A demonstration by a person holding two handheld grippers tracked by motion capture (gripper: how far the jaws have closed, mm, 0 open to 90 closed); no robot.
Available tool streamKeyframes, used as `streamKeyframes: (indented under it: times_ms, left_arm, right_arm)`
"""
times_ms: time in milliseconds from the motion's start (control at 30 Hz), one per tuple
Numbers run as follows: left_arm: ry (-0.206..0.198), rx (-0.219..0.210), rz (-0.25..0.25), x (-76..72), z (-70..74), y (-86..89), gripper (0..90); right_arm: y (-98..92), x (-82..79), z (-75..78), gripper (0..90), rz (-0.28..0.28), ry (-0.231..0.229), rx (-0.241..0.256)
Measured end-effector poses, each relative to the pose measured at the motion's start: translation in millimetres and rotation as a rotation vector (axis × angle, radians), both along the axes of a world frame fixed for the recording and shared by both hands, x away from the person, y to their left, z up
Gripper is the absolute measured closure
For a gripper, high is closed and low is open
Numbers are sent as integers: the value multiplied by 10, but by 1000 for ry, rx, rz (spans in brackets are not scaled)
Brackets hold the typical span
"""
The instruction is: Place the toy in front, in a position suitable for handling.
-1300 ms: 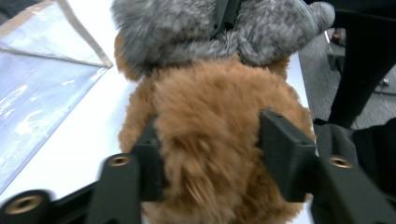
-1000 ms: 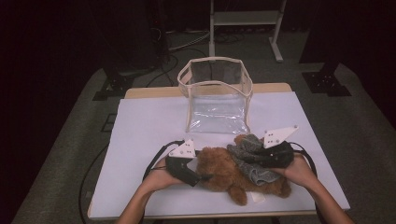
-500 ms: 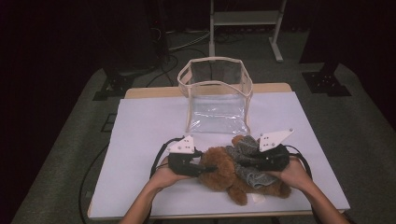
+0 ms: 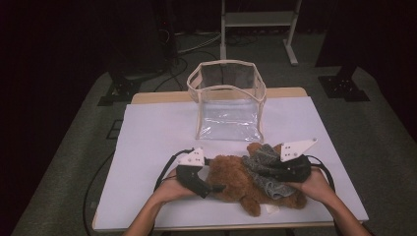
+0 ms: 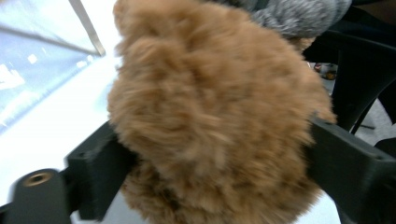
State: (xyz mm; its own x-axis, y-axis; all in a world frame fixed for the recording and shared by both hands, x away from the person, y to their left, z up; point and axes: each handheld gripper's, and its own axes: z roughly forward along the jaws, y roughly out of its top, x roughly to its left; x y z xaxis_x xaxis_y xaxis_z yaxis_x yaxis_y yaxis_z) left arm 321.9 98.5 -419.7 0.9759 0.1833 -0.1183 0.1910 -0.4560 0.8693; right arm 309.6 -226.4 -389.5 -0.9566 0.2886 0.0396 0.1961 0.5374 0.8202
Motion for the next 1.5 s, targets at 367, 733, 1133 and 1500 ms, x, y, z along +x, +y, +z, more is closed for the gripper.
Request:
streamKeyframes:
  times_ms: [367, 733, 1133, 1500]
  left_arm:
    - [-53, -62, 2, -63, 43, -50, 496]
    - [-122, -42, 26, -31, 587, 98, 530]
    - [-186, 51, 48, -56, 1014, 291, 510]
    - [-236, 75, 26, -8, 1073, -83, 481]
  right_arm:
    - [33, -3, 8, 814, -15, 6, 29]
    - [300, 95, 247, 814, 3, -41, 177]
    - [593, 197, 436, 811, 25, -79, 216]
    - [-204, 190, -19, 810, -93, 6, 188]
